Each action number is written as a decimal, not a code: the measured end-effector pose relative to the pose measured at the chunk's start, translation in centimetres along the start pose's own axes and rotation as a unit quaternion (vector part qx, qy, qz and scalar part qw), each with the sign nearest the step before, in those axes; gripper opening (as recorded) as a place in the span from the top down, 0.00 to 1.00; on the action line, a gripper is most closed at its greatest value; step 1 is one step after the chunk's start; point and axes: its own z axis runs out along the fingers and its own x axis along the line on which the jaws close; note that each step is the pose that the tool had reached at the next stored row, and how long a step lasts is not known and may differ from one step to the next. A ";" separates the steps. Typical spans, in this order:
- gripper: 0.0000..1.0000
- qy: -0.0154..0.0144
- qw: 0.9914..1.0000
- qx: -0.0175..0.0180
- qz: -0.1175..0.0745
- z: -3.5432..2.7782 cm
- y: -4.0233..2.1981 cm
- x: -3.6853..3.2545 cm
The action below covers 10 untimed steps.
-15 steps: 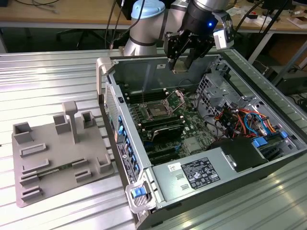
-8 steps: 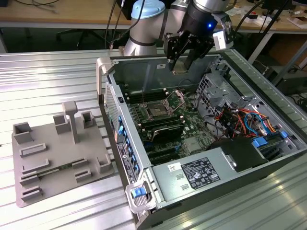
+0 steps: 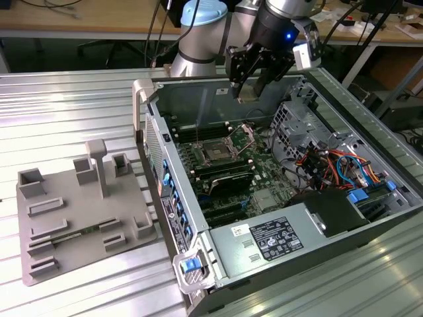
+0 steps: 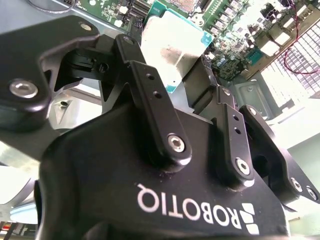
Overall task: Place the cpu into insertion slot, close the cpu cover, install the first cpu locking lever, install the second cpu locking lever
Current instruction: 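Place the cpu into insertion slot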
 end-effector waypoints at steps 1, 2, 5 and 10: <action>0.45 0.000 1.000 0.000 0.000 0.02 0.00 0.00; 0.45 0.000 1.000 0.000 0.000 0.04 0.00 0.00; 0.45 0.000 1.000 0.000 0.000 0.62 -0.06 -0.01; 0.45 0.000 1.000 0.000 0.000 0.69 -0.06 -0.01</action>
